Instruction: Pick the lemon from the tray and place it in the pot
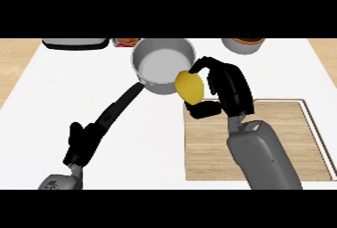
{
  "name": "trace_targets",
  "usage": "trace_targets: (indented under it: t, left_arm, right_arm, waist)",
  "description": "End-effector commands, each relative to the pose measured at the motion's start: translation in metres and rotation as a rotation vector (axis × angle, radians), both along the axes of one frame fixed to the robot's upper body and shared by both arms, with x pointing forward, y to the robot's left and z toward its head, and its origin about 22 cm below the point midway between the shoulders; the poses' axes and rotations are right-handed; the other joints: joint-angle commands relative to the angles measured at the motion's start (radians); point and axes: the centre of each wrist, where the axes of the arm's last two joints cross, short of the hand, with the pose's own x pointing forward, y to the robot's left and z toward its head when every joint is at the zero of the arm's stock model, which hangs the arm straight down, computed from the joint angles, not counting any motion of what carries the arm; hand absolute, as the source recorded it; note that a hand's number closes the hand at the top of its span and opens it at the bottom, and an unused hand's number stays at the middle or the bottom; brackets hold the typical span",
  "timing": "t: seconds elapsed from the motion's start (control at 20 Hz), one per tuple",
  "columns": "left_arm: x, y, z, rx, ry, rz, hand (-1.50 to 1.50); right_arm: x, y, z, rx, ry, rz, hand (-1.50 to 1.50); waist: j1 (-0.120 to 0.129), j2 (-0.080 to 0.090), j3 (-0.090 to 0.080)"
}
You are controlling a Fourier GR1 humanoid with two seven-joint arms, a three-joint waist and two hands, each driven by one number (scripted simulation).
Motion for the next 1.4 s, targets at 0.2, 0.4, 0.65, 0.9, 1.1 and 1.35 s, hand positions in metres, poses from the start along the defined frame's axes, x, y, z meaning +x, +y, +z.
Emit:
trace_targets:
  t: [0.2, 0.4, 0.65, 0.9, 1.1, 1.35]
  left_arm:
    - [0.017, -0.004, 0.004, -0.001, -0.013, -0.022, 0.0]
    - [0.013, 0.003, 0.016, -0.011, -0.01, -0.028, 0.0]
    - [0.02, -0.024, 0.001, 0.008, -0.031, -0.026, 0.0]
    - [0.023, -0.022, 0.009, 0.0, -0.02, -0.08, 0.0]
    - [0.025, -0.039, 0.006, -0.002, -0.023, -0.091, 0.0]
    - [0.022, -0.024, 0.004, -0.018, -0.036, -0.116, 0.0]
  right_arm:
    - [0.052, 0.064, 0.021, -0.192, 0.066, -0.014, 1.5]
    - [0.073, 0.082, 0.028, -0.249, 0.098, 0.0, 1.5]
    - [0.076, 0.101, 0.009, -0.573, 0.109, -0.086, 1.5]
    - [0.081, 0.104, -0.015, -0.716, 0.254, -0.123, 1.5]
    - [0.097, 0.094, -0.009, -0.733, 0.543, -0.143, 1.5]
    - [0.101, 0.093, -0.013, -0.727, 0.669, -0.156, -1.5]
  waist:
    - [0.017, 0.008, 0.0]
    - [0.031, 0.008, 0.001]
    - [0.029, 0.012, -0.001]
    - [0.068, 0.016, 0.0]
    - [0.076, 0.022, -0.001]
    - [0.11, 0.027, -0.001]
